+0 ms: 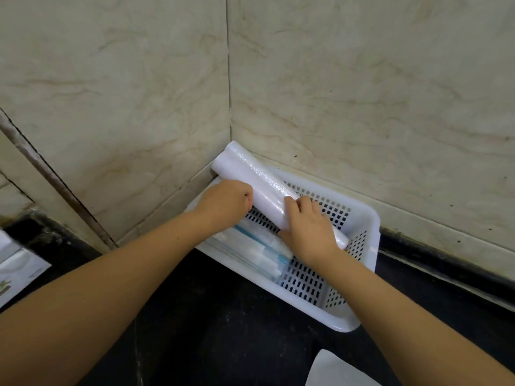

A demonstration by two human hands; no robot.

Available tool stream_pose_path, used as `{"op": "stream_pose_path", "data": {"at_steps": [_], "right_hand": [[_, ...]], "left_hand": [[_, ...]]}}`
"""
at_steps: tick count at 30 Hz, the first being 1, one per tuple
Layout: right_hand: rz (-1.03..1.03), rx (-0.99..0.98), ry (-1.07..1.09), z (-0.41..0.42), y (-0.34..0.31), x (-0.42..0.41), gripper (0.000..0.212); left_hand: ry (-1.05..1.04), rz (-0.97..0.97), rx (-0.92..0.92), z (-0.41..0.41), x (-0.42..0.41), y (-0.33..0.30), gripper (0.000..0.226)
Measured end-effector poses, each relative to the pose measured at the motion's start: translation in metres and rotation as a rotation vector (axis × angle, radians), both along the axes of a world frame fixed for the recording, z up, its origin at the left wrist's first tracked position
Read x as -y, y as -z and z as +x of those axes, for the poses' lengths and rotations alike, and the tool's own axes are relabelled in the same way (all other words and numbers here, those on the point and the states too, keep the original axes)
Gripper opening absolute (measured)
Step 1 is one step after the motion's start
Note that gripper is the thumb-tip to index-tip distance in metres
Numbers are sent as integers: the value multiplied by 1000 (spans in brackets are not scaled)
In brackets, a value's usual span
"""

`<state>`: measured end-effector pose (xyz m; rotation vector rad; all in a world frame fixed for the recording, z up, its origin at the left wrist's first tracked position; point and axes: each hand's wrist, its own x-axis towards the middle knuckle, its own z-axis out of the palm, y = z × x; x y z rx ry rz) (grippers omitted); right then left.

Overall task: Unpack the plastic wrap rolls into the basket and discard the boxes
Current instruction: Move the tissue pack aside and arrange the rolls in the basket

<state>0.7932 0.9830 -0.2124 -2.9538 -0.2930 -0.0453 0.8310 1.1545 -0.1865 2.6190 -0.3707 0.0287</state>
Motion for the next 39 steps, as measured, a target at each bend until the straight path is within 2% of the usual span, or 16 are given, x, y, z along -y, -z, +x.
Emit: {"op": "stream_pose_path", "data": {"at_steps": [3, 6, 8, 9, 11, 13, 15, 17, 19, 22, 25, 30, 35, 37, 39], "right_hand": [[258, -28, 39, 2, -1, 6, 54], [456, -33, 48, 2, -16, 20, 58], [557, 27, 66, 3, -29, 29, 56], [583, 60, 81, 6, -36, 32, 53], [574, 107, 90, 11, -45, 34, 50], [533, 118, 82, 13, -48, 35, 51], [499, 105, 75, 12, -48, 37, 53], [484, 80, 64, 10, -47, 40, 54], [476, 62, 55, 10, -46, 41, 53], [465, 51, 45, 18, -40, 36, 51], [456, 0, 33, 30, -28, 26, 51], [414, -139, 29, 37, -1, 24, 48], [382, -234, 11, 39, -3, 30, 48], [365, -249, 45, 35, -10, 34, 49], [348, -234, 84, 26, -21, 41, 53]], "left_hand": [[16, 64, 98, -3, 3, 11, 26], [213, 158, 255, -3, 2, 17, 21], [329, 228, 443, -1, 13, 20, 30], [374, 271, 461, 3, 22, 22, 40], [441, 403, 342, 14, 44, 20, 54], [410, 540, 169, 24, 57, 13, 57], [368, 612, 208, 25, 56, 14, 47], [360, 583, 337, 16, 47, 18, 35], [377, 472, 398, 6, 35, 23, 31], [372, 395, 372, -4, 20, 24, 33], [346, 399, 335, -13, 16, 30, 34], [342, 338, 432, -17, 15, 33, 34], [362, 294, 481, -17, 17, 34, 36], [373, 307, 488, -16, 20, 32, 35], [397, 403, 406, -15, 22, 29, 40]]}}
